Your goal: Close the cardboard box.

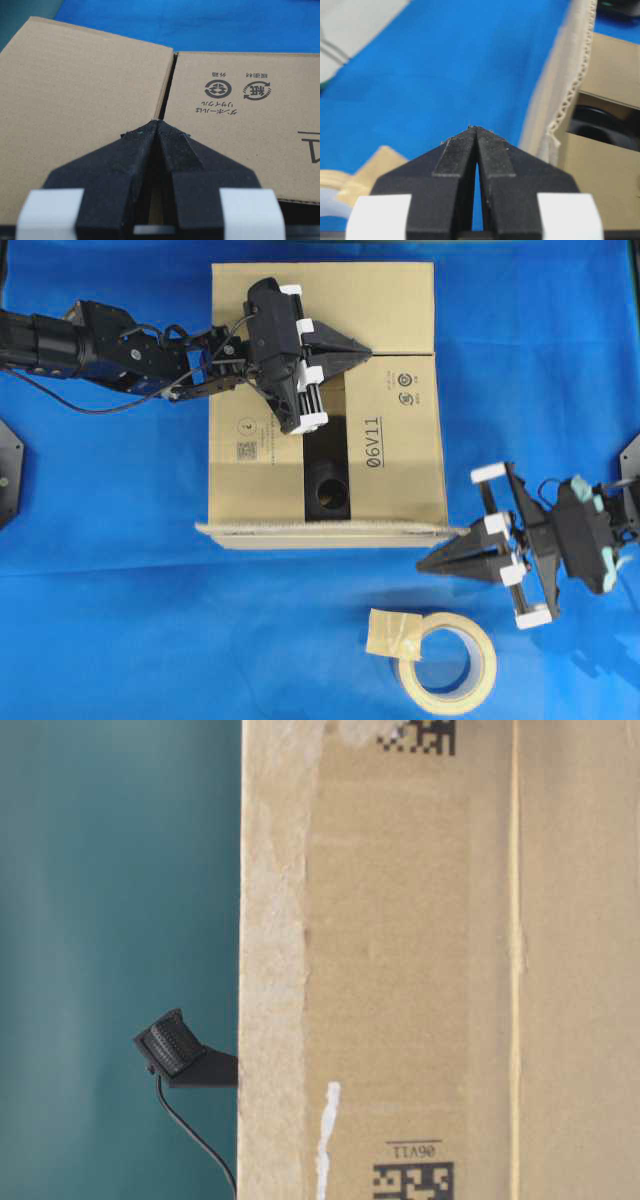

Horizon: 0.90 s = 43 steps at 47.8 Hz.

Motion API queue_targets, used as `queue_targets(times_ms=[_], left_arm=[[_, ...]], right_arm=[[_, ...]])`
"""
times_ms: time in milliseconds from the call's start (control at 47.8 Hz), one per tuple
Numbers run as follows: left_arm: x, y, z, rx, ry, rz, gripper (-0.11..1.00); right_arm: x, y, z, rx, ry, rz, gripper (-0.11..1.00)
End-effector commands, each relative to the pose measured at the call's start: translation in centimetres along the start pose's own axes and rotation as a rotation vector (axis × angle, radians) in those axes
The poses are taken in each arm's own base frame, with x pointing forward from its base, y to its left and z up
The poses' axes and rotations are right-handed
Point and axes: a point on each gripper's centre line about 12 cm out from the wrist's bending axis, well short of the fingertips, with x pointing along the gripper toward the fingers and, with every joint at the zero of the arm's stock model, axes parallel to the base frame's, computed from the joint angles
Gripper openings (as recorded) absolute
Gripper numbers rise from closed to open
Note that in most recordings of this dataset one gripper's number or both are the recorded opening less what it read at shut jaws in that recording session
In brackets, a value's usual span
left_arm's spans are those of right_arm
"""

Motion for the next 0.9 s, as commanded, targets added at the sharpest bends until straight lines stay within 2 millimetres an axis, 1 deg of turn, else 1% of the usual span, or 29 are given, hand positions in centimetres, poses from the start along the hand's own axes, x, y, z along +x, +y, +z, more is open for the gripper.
queue_targets(times_ms=[0,63,188,314,419,586,775,879], left_arm=[[-0.2,-0.1,0.9,-0.002,-0.024,-0.002,0.00],[-0.2,-0.2,0.9,-0.003,-0.024,-0.003,0.00],[-0.2,-0.4,0.9,-0.001,-0.026,-0.008,0.00],[-0.2,-0.4,0.9,-0.004,-0.024,-0.007,0.00],[-0.2,-0.5,0.9,-0.003,-0.026,-0.010,0.00],[-0.2,-0.6,1.0,-0.001,-0.026,-0.012,0.00],[-0.2,-0.6,0.9,-0.002,-0.025,-0.012,0.00],[-0.2,-0.6,0.9,-0.002,-0.025,-0.013,0.00]], right_arm=[[-0.7,-1.0,1.2,0.012,-0.055,-0.032,0.00],[-1.1,-1.7,1.4,0.018,-0.067,-0.058,0.00],[-1.4,-3.2,1.3,0.040,-0.064,-0.111,0.00],[-1.4,-4.8,0.8,0.084,-0.028,-0.177,0.00],[-1.2,-5.7,0.0,0.113,0.016,-0.213,0.00],[-0.5,-6.1,-0.8,0.130,0.056,-0.229,0.00],[0.2,-6.4,-2.3,0.164,0.109,-0.255,0.00],[0.5,-6.5,-2.5,0.178,0.117,-0.266,0.00]])
